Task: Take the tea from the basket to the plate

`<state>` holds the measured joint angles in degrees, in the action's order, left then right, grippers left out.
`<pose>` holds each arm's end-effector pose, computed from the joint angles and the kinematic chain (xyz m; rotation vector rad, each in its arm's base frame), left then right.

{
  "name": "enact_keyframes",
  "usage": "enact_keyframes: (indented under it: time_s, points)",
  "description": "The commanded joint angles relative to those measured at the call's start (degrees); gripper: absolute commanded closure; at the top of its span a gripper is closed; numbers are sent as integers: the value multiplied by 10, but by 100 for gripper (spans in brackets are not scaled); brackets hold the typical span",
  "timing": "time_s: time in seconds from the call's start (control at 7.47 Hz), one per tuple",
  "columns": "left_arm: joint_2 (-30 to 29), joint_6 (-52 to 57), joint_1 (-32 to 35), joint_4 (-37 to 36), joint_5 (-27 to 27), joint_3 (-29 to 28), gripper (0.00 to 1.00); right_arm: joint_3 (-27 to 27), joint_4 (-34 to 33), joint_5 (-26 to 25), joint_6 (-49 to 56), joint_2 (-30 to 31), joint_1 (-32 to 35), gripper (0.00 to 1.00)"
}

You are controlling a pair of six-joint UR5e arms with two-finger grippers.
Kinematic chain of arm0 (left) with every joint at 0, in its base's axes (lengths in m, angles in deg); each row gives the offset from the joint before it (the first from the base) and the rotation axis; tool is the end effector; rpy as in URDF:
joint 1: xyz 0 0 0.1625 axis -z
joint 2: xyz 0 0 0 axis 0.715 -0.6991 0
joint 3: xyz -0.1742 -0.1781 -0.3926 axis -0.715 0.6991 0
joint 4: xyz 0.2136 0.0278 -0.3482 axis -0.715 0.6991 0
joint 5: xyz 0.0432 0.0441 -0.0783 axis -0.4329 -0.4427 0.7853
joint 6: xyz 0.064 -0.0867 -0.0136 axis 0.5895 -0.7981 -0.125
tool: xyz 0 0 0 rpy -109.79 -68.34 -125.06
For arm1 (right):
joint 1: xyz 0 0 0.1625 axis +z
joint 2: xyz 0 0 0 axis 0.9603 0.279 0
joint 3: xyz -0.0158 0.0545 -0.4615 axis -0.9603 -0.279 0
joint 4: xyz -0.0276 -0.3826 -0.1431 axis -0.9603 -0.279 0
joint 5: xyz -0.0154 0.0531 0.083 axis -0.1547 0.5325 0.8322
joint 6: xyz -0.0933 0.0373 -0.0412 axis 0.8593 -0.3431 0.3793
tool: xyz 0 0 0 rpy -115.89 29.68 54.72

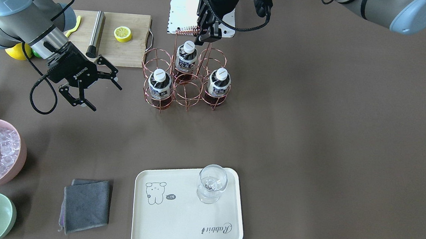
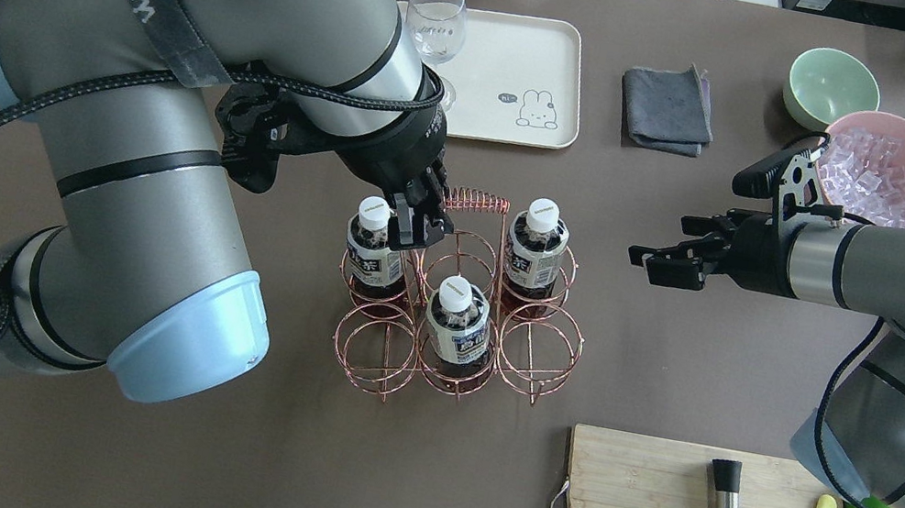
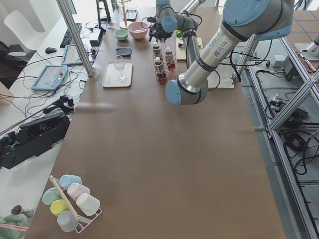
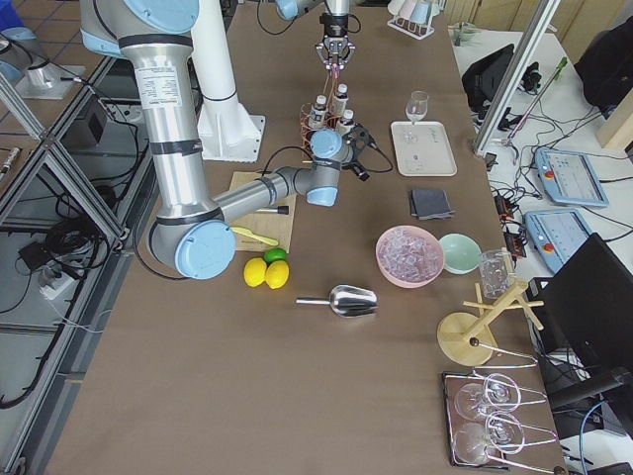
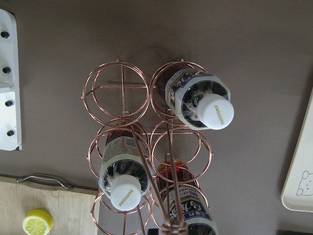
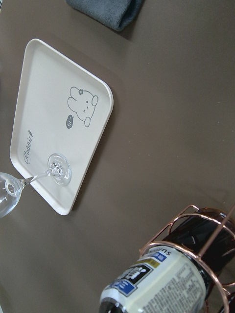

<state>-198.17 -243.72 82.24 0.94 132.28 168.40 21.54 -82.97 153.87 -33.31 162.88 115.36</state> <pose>0.4502 -0.4315 0.0546 -0.9304 0.8416 -1.5385 -0.3637 -0.4492 0.4280 0.7767 -1.1739 -0.3761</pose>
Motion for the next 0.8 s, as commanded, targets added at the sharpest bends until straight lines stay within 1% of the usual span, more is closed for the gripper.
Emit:
enact_keyframes:
  time_s: [0.0, 0.27, 0.4, 0.54, 0.67]
  points:
    - [8, 0, 0, 15, 0, 2, 100, 3, 0, -8, 0, -2, -7, 0]
    - [6, 0, -8, 16, 0, 3, 100, 21, 0, -3, 0, 0, -5, 0]
    - [5, -1, -31, 23, -7, 1, 100, 38, 5, -2, 1, -1, -4, 0]
    - [5, -2, -40, 30, -22, 1, 100, 59, 20, -3, -1, 3, -4, 0]
    - [5, -2, -40, 30, -19, 5, 100, 76, 32, -2, -1, 7, -3, 0]
